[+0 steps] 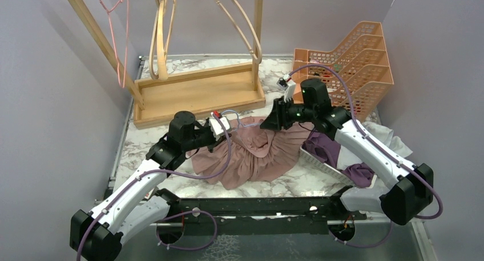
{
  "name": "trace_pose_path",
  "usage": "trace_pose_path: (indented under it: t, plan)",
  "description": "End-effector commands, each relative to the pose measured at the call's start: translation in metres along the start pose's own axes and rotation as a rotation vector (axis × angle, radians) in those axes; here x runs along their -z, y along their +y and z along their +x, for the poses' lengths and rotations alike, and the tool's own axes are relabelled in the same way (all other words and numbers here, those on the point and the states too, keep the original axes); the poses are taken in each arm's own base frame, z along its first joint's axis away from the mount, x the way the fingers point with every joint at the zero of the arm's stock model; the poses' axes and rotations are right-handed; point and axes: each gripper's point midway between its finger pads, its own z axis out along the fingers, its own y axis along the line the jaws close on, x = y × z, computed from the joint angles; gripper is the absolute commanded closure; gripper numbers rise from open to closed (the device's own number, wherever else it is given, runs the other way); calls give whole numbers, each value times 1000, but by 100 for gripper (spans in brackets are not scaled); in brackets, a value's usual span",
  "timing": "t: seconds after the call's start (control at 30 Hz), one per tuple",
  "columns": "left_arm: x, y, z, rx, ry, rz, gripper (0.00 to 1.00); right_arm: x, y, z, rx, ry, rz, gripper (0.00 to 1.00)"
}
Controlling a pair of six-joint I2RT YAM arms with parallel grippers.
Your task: Place the skirt on the hanger
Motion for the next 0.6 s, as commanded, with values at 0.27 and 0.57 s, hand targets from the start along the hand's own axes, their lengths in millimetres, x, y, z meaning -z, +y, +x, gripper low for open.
trace_pose_path:
  t: [0.27,0.57]
  plan:
    - [-5,-2,-18,-78,-85,40,100,-11,31,-19,670,-178,-250,53]
    - [-4,-5,-17,-96,-77,58,100,-44,23,7,801,-57,-361,54]
